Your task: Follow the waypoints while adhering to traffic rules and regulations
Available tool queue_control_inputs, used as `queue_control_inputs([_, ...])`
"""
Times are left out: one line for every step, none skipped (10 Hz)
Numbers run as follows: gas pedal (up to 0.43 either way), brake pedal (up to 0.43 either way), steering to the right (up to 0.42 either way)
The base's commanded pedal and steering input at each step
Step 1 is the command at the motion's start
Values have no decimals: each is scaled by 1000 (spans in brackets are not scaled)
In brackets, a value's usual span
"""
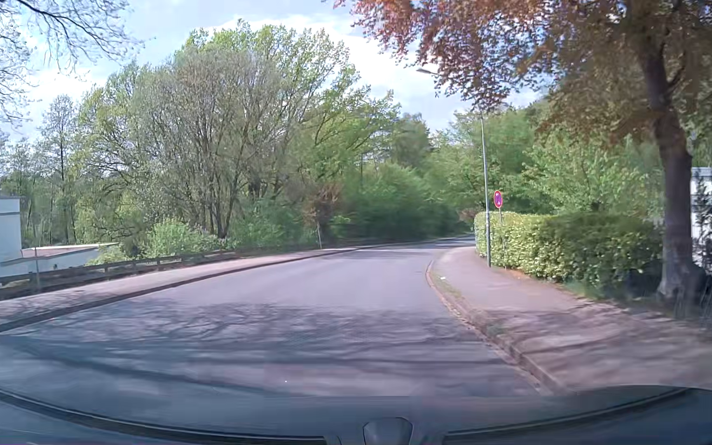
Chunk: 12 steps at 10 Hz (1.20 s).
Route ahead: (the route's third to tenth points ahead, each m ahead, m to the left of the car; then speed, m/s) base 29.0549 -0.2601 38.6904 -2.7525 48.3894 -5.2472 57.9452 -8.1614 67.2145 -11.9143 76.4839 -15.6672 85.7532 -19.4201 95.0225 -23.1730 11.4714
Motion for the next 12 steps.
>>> queue_control_inputs([0, 0, 29])
queue_control_inputs([0, 0, 28])
queue_control_inputs([0, 0, 28])
queue_control_inputs([0, 0, 28])
queue_control_inputs([0, 0, 28])
queue_control_inputs([0, 0, 28])
queue_control_inputs([0, 0, 28])
queue_control_inputs([0, 0, 29])
queue_control_inputs([0, 0, 30])
queue_control_inputs([0, 0, 31])
queue_control_inputs([0, 0, 31])
queue_control_inputs([8, 0, 32])
